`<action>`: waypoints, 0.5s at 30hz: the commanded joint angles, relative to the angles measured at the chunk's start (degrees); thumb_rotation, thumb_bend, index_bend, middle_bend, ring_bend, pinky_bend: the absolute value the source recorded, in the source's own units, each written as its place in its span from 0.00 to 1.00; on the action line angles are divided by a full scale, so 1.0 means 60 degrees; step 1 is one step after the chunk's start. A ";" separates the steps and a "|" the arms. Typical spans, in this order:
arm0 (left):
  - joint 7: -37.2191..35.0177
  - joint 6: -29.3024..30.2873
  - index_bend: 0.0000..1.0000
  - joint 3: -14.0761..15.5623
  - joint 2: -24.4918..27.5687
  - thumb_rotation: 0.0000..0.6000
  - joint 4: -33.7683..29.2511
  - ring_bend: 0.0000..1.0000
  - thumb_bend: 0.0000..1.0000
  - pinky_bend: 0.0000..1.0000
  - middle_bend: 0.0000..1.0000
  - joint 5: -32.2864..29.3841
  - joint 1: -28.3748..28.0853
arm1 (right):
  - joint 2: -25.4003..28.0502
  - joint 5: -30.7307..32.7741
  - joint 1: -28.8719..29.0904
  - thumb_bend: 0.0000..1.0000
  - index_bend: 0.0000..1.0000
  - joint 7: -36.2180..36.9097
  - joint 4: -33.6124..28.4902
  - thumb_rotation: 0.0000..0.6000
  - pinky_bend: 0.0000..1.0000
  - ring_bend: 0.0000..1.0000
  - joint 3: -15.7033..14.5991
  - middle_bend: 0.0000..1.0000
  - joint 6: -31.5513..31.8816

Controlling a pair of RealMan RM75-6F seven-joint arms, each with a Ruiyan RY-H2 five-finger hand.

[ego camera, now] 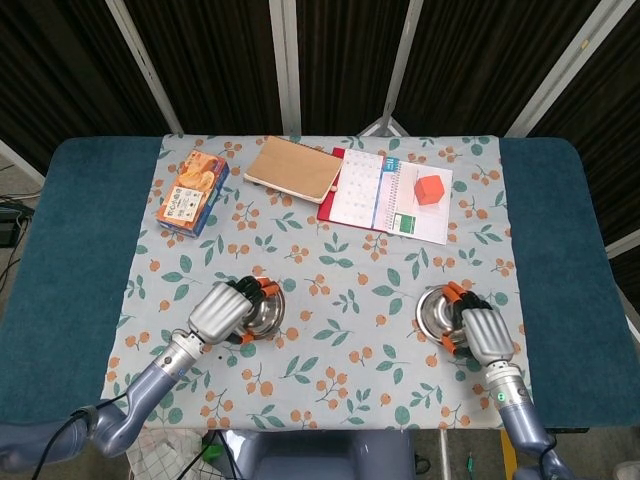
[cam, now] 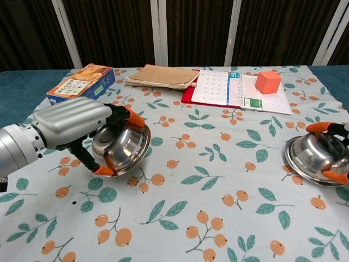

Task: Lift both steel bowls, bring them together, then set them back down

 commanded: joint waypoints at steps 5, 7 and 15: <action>0.0963 -0.0610 0.16 -0.0084 0.0054 0.85 -0.0356 0.22 0.13 0.38 0.25 -0.0719 0.0048 | 0.0595 0.0089 0.0015 0.48 0.26 0.0479 -0.0745 1.00 0.40 0.40 -0.0095 0.39 -0.0651; 0.1094 -0.0739 0.12 -0.0111 0.0076 0.81 -0.0432 0.20 0.12 0.36 0.23 -0.0882 0.0048 | 0.0760 0.0173 0.0039 0.48 0.20 0.0810 -0.0970 1.00 0.34 0.34 -0.0110 0.32 -0.0956; 0.1418 -0.1118 0.00 -0.0156 0.0208 0.66 -0.0725 0.03 0.05 0.30 0.01 -0.1429 0.0097 | 0.1448 0.0435 0.0249 0.48 0.00 0.2208 -0.1806 0.71 0.19 0.10 -0.0094 0.03 -0.2295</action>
